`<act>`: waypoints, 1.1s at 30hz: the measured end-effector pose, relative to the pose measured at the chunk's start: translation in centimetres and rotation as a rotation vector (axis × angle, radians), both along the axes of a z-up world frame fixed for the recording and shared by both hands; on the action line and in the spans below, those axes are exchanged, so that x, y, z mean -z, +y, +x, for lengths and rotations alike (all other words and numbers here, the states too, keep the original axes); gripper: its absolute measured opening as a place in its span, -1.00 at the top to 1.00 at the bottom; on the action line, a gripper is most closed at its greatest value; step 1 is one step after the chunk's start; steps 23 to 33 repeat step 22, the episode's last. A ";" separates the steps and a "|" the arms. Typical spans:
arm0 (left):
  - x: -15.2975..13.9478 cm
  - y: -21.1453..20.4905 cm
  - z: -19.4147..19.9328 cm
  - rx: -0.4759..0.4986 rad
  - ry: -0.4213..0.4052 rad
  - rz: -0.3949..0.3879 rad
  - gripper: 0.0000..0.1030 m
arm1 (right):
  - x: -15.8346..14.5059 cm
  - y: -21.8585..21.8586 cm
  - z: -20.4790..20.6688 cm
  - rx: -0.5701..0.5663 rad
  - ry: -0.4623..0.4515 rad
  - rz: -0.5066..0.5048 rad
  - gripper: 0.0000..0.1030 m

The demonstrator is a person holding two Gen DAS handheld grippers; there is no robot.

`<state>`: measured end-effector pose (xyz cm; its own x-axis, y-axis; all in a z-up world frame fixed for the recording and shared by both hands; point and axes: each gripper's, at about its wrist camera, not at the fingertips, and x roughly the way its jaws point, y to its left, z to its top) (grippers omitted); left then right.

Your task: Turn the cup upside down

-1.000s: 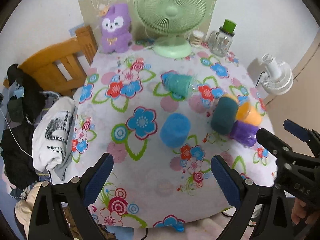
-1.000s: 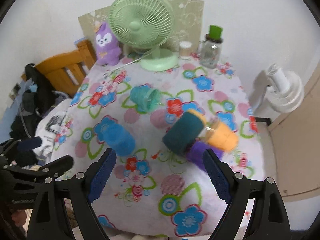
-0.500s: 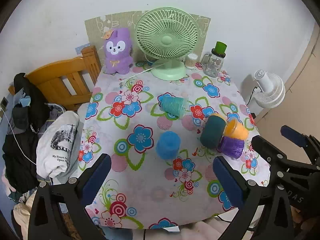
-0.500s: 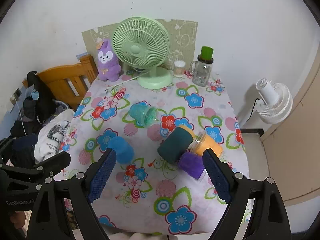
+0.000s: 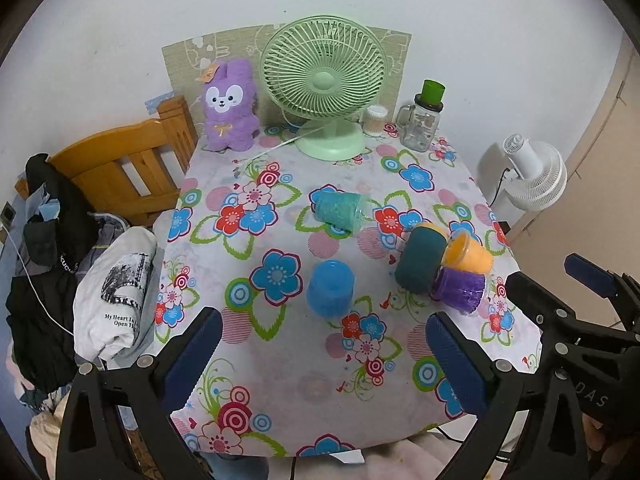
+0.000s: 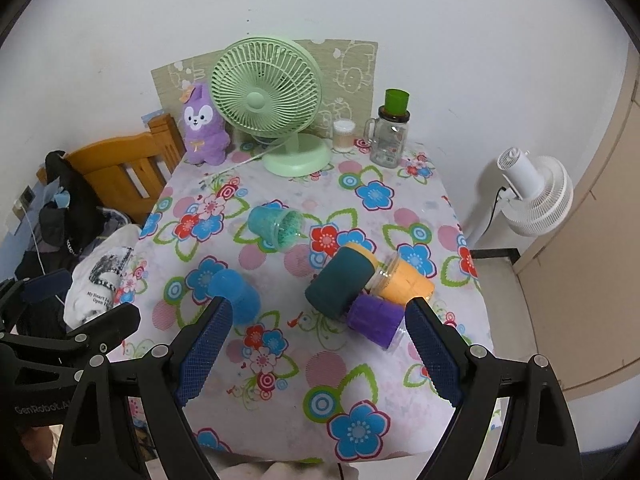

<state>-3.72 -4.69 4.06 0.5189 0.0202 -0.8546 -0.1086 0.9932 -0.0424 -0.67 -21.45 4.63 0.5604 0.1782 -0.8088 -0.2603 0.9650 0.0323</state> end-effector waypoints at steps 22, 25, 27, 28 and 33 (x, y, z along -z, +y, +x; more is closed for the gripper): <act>0.9 0.2 0.7 -0.005 0.029 -0.010 -0.99 | 0.7 -0.1 0.5 -0.004 0.023 -0.005 -0.75; 0.9 0.2 0.7 -0.005 0.029 -0.010 -0.99 | 0.7 -0.1 0.5 -0.004 0.023 -0.005 -0.75; 0.9 0.2 0.7 -0.005 0.029 -0.010 -0.99 | 0.7 -0.1 0.5 -0.004 0.023 -0.005 -0.75; 0.9 0.2 0.7 -0.005 0.029 -0.010 -0.99 | 0.7 -0.1 0.5 -0.004 0.023 -0.005 -0.75; 0.9 0.2 0.7 -0.005 0.029 -0.010 -0.99 | 0.7 -0.1 0.5 -0.004 0.023 -0.005 -0.75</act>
